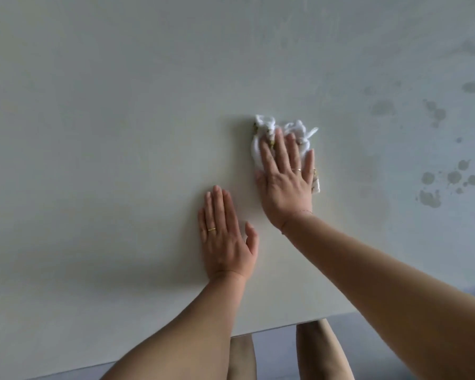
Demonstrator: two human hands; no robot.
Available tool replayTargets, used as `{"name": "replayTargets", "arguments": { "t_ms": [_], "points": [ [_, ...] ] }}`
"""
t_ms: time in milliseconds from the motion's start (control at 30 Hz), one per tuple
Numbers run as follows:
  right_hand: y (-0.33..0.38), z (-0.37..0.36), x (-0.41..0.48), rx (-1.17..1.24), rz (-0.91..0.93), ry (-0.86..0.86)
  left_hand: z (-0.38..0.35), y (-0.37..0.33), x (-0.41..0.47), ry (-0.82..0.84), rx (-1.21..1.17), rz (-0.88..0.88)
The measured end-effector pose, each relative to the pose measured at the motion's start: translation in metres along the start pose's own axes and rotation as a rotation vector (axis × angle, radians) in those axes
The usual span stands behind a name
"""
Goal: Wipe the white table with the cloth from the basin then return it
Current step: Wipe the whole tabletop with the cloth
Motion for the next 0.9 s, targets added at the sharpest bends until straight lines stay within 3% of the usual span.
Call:
{"name": "replayTargets", "arguments": {
  "t_ms": [100, 167, 300, 367, 400, 500, 567, 633, 700, 800, 900],
  "points": [
    [-0.017, 0.011, 0.003, -0.108, 0.414, 0.114, 0.000, 0.001, 0.000, 0.012, 0.004, 0.006],
    [-0.051, 0.025, 0.018, -0.191, 0.501, 0.138, 0.001, 0.000, 0.001, 0.020, 0.005, 0.016],
    [-0.111, 0.049, 0.049, -0.052, -0.017, -0.013, 0.003, -0.001, 0.002, 0.023, -0.044, 0.030],
    [-0.092, 0.043, 0.057, 0.006, -0.225, -0.056, 0.007, -0.005, 0.007, 0.009, -0.079, 0.083],
    [-0.072, 0.037, 0.059, 0.028, -0.232, -0.045, 0.011, -0.009, 0.013, -0.001, -0.096, 0.114],
    [-0.009, 0.017, 0.052, 0.000, 0.178, 0.083, 0.024, -0.030, 0.053, -0.047, -0.160, 0.147],
    [-0.009, 0.018, 0.050, -0.080, 0.436, 0.150, 0.032, -0.043, 0.091, -0.109, -0.185, 0.140],
    [-0.036, 0.030, 0.064, -0.171, 0.521, 0.156, 0.037, -0.051, 0.130, -0.146, -0.160, 0.127],
    [-0.072, 0.043, 0.081, -0.159, 0.395, 0.104, 0.034, -0.058, 0.163, -0.123, -0.102, 0.088],
    [-0.111, 0.057, 0.098, -0.046, 0.061, 0.001, 0.020, -0.064, 0.183, -0.066, -0.034, 0.053],
    [-0.090, 0.048, 0.106, 0.033, -0.170, -0.070, 0.015, -0.064, 0.183, -0.095, -0.021, 0.064]
  ]
}}
Point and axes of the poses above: each hand's wrist, its own x-axis towards the middle knuckle, its own z-axis out of the back of the hand, y = z × x, the point moved 4 cm from there along x, towards the middle knuckle, and after that the axes turned 14 degrees about z, right-handed, at the moved point
